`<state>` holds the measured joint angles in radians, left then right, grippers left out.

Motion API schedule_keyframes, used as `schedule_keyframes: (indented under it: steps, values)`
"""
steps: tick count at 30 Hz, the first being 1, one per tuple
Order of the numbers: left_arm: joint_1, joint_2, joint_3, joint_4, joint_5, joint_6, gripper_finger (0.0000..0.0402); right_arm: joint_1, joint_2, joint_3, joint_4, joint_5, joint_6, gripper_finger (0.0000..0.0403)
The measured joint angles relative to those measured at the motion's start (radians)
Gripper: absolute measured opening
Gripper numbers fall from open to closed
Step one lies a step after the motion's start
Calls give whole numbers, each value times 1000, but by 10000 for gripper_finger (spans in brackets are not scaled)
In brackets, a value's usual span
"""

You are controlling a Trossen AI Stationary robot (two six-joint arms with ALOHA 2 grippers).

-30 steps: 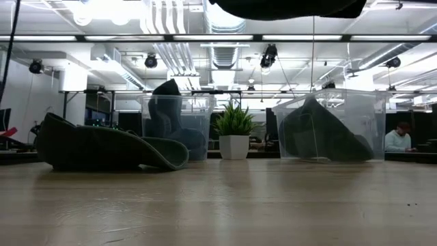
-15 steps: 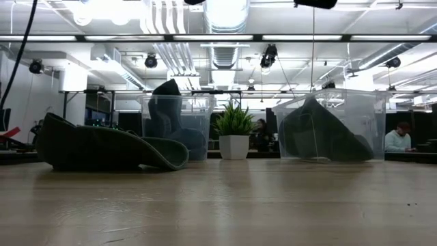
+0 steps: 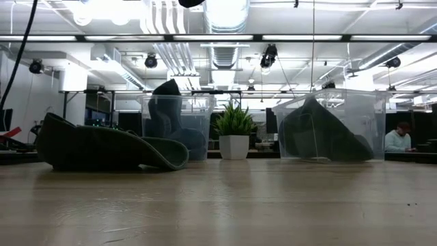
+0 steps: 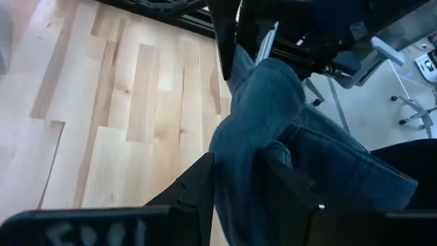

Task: Pick & Place hat
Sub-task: Put the blue cap into the left transparent bin

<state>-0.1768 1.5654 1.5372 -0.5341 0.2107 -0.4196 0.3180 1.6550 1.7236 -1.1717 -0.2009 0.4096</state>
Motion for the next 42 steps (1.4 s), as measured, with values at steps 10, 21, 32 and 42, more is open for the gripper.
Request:
schedule_keyframes:
  steps: [10,21,32,42]
  values:
    - [-2,5,-2,28,8,26,12,0,0,-2,2,33,-3,12]
    - [3,-62,-4,-29,-29,37,1,0,0,3,16,79,47,47]
    - [14,-176,-4,-156,-101,26,0,1,-23,2,84,224,64,176]
    - [40,-319,24,-157,-228,-10,0,36,-60,-16,159,559,125,243]
